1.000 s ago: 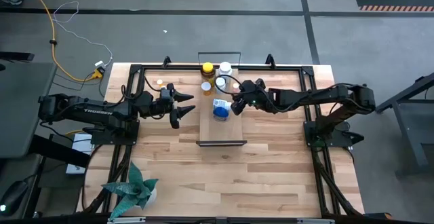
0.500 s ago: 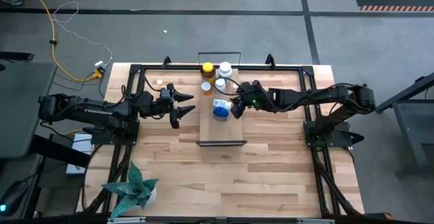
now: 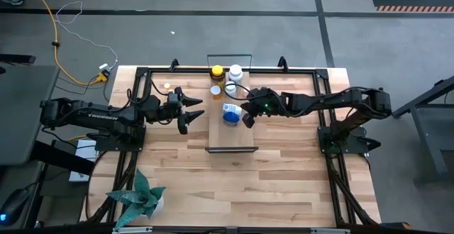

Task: Pick and place medicine bottles onto shelf by color
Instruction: Adjust the white and blue medicine bottle on the shelf

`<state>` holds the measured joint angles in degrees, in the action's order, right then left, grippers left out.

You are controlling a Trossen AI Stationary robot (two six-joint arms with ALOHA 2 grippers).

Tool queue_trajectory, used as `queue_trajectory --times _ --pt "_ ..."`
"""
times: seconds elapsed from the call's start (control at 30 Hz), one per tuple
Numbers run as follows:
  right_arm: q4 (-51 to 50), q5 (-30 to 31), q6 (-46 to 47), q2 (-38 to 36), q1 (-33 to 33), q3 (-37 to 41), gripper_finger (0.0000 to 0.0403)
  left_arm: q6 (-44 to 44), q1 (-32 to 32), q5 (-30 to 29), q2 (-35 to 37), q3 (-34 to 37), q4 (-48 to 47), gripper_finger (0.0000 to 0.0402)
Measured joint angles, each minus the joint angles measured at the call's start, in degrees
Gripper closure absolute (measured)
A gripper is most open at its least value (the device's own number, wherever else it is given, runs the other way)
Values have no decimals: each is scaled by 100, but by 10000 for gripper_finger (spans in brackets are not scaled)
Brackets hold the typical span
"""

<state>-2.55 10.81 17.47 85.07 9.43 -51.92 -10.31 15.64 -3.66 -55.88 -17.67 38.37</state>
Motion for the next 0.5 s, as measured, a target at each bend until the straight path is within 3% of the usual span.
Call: queue_trajectory --times 0.33,0.5 --pt "371 -552 -47 391 141 2 401 1 0 -89 -86 4 27 183" --pt "593 -533 -59 501 243 -130 402 0 2 -155 -270 4 126 183"
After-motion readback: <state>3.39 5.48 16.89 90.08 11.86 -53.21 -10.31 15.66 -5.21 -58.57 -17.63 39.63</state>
